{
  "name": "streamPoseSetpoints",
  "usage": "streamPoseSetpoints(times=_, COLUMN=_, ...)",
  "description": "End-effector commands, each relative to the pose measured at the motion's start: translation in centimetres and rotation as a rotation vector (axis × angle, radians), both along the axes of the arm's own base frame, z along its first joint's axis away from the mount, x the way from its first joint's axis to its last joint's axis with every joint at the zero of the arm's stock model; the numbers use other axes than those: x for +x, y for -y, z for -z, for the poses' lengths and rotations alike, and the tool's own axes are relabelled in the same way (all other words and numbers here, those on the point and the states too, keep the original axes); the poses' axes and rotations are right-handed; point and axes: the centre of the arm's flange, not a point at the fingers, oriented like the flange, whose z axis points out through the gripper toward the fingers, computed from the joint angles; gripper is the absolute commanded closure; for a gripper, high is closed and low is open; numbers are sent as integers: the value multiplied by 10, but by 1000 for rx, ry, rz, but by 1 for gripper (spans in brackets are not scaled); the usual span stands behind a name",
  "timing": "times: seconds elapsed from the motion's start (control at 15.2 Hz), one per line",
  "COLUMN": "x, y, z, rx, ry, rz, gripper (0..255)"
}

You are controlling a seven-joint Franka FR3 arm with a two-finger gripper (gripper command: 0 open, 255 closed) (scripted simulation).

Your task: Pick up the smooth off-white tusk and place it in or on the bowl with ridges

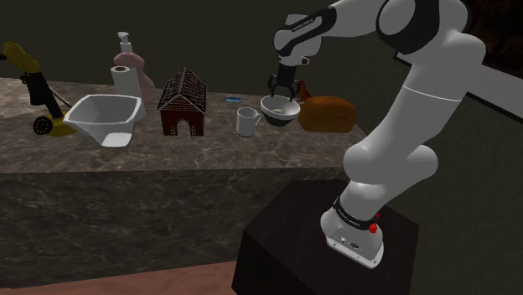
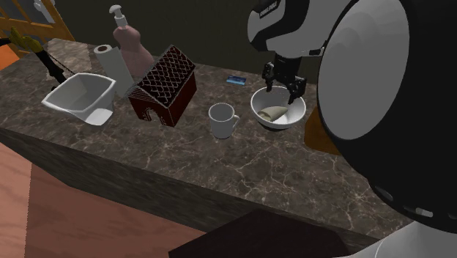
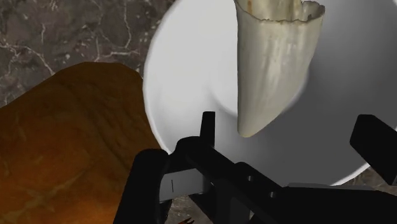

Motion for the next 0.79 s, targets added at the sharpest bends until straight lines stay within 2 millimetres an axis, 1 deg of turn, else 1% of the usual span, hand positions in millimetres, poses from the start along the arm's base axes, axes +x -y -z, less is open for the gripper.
streamPoseSetpoints(times=0.0, x=0, y=0, z=0, rx=0, ry=0, rz=0, gripper=0)
streamPoseSetpoints(times=0.2, x=2, y=0, z=-40, rx=0, ry=0, rz=0, gripper=0)
streamPoseSetpoints(times=0.26, x=3, y=1, z=-50, rx=0, ry=0, rz=0, gripper=0)
streamPoseSetpoints(times=0.73, x=3, y=1, z=-50, rx=0, ry=0, rz=0, gripper=0)
